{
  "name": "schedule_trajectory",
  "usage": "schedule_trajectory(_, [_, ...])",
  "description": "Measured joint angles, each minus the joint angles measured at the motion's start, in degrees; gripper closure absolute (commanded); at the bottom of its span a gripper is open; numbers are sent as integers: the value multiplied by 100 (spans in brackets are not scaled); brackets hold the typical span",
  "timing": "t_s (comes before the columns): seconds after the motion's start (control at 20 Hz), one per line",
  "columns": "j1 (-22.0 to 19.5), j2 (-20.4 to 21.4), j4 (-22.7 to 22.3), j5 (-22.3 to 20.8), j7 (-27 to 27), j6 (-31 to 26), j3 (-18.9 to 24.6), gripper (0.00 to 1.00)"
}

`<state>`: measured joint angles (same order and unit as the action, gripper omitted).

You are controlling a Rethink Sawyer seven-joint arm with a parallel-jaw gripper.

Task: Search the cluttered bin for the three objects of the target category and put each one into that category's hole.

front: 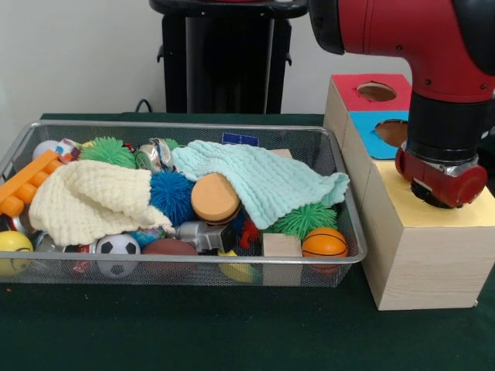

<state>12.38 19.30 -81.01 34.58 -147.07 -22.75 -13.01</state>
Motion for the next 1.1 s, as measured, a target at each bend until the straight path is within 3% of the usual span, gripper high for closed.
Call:
schedule_trajectory(0.45, [230, 70, 58, -379, 0, -143, -341, 100])
schedule_trajectory(0.9, [404, 556, 321, -874, 0, -1464, -916, 100])
schedule_trajectory(1.1, [374, 781, 481, -914, 0, -1687, -1005, 100])
